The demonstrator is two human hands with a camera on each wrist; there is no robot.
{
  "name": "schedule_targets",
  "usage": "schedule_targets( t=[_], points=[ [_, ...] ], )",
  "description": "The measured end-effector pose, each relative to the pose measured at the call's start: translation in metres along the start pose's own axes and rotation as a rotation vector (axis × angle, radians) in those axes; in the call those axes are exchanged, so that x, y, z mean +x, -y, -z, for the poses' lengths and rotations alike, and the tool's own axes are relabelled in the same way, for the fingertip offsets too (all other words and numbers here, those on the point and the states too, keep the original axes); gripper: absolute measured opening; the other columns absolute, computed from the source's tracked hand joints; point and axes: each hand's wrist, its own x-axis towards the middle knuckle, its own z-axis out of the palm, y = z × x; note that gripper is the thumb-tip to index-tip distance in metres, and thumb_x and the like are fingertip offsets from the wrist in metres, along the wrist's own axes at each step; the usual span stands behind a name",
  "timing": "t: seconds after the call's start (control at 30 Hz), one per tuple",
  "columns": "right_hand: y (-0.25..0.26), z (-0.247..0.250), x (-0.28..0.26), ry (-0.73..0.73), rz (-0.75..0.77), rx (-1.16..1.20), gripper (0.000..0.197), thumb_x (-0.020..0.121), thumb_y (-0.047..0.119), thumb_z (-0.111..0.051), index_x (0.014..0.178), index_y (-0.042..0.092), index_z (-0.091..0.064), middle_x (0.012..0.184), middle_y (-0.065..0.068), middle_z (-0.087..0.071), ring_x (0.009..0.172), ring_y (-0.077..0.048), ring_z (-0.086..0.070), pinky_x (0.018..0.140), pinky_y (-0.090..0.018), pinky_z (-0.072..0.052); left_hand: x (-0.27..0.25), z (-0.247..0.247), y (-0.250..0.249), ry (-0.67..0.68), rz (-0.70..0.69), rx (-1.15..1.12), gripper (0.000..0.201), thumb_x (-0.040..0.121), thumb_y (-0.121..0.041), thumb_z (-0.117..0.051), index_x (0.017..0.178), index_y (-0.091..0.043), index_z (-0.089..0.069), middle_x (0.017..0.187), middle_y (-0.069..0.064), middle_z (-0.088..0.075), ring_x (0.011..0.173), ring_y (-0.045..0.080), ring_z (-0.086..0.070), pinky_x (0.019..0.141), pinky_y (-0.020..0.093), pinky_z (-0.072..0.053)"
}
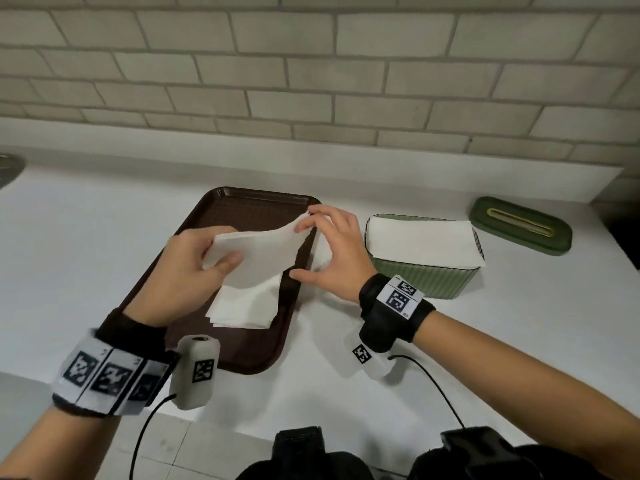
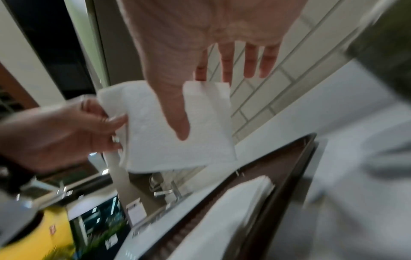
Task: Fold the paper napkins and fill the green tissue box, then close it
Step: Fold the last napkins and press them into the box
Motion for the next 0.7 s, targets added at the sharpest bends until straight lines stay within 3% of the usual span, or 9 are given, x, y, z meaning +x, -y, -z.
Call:
schedule_targets(
  t=[0.1, 0.13, 0.2, 0.27, 0.4, 0.5, 0.57, 0.63, 0.7],
  points=[
    [0.0, 0.037, -0.019, -0.032, -0.084, 0.145, 0.064, 0.055, 0.033, -0.092, 0.102, 0.026, -0.05, 0.137, 0.007, -0.042, 0.126, -0.02, -0.041, 0.102, -0.032, -0.037, 0.0, -0.008, -0.011, 0.134, 0.075, -0.538, 0.022, 0.085, -0.005, -0.065, 0.092, -0.023, -0.075, 0.089, -0.006, -0.076, 0.083, 0.005, -0.071, 0.07, 0.014, -0.054],
    [0.0, 0.05, -0.027, -0.015, -0.128, 0.264, 0.068, 0.056, 0.026, -0.094, 0.103, 0.025, -0.045, 0.135, 0.003, -0.044, 0.12, -0.022, -0.049, 0.098, -0.032, -0.042, 0.001, -0.013, -0.015, 0.172, 0.084, -0.634, 0.014, 0.083, -0.016, -0.07, 0.095, -0.018, -0.075, 0.096, 0.0, -0.076, 0.089, 0.01, -0.072, 0.073, 0.017, -0.055],
    [-0.003, 0.072, -0.047, 0.03, -0.227, 0.536, 0.074, 0.06, 0.008, -0.091, 0.109, 0.023, -0.037, 0.125, -0.007, -0.053, 0.098, -0.023, -0.062, 0.086, -0.036, -0.052, 0.005, -0.027, -0.017, 0.256, 0.099, -0.757, 0.031, 0.077, -0.028, -0.073, 0.104, -0.012, -0.074, 0.107, 0.009, -0.074, 0.098, 0.018, -0.071, 0.078, 0.022, -0.056],
    [-0.009, 0.09, -0.067, 0.052, -0.308, 0.684, 0.075, 0.066, -0.005, -0.083, 0.116, 0.023, -0.034, 0.103, -0.009, -0.065, 0.083, -0.023, -0.065, 0.078, -0.038, -0.057, 0.012, -0.048, -0.022, 0.292, 0.138, -0.812, 0.031, 0.081, -0.015, -0.064, 0.111, -0.009, -0.069, 0.11, 0.011, -0.073, 0.101, 0.022, -0.07, 0.077, 0.025, -0.057],
    [-0.024, 0.123, -0.088, -0.121, -0.34, 0.649, 0.065, 0.077, -0.007, -0.075, 0.12, 0.022, -0.036, 0.075, -0.003, -0.066, 0.065, -0.018, -0.063, 0.06, -0.028, -0.054, 0.04, -0.092, -0.039, 0.336, 0.144, -0.753, 0.03, 0.089, -0.003, -0.059, 0.119, -0.006, -0.062, 0.104, 0.009, -0.074, 0.092, 0.02, -0.073, 0.073, 0.027, -0.059],
    [-0.052, 0.146, -0.084, -0.328, -0.362, 0.508, 0.059, 0.079, -0.002, -0.075, 0.119, 0.018, -0.036, 0.078, -0.001, -0.067, 0.064, -0.023, -0.064, 0.062, -0.036, -0.054, 0.072, -0.127, -0.045, 0.255, 0.082, -0.574, 0.035, 0.088, -0.007, -0.066, 0.121, -0.01, -0.053, 0.098, 0.015, -0.074, 0.083, 0.022, -0.073, 0.069, 0.031, -0.058],
    [-0.075, 0.158, -0.078, -0.427, -0.376, 0.339, 0.053, 0.079, 0.006, -0.077, 0.115, 0.019, -0.04, 0.071, -0.005, -0.054, 0.06, -0.023, -0.051, 0.058, -0.036, -0.047, 0.091, -0.153, -0.049, 0.164, 0.023, -0.411, 0.044, 0.087, -0.012, -0.069, 0.121, -0.015, -0.042, 0.08, 0.013, -0.073, 0.067, 0.021, -0.068, 0.064, 0.031, -0.052],
    [-0.095, 0.167, -0.072, -0.452, -0.398, 0.167, 0.044, 0.08, 0.01, -0.076, 0.109, 0.019, -0.044, 0.066, -0.009, -0.051, 0.057, -0.019, -0.044, 0.057, -0.029, -0.041, 0.105, -0.175, -0.053, 0.098, -0.072, -0.26, 0.051, 0.086, -0.012, -0.068, 0.125, -0.017, -0.035, 0.059, 0.009, -0.06, 0.05, 0.015, -0.053, 0.056, 0.025, -0.042],
    [-0.112, 0.169, -0.067, -0.407, -0.422, -0.027, 0.031, 0.081, 0.014, -0.073, 0.1, 0.023, -0.05, 0.065, -0.005, -0.055, 0.054, -0.016, -0.045, 0.059, -0.026, -0.041, 0.115, -0.193, -0.054, 0.089, -0.139, -0.113, 0.053, 0.086, -0.011, -0.066, 0.127, -0.016, -0.033, 0.054, 0.007, -0.05, 0.047, 0.014, -0.048, 0.05, 0.023, -0.037]
  ],
)
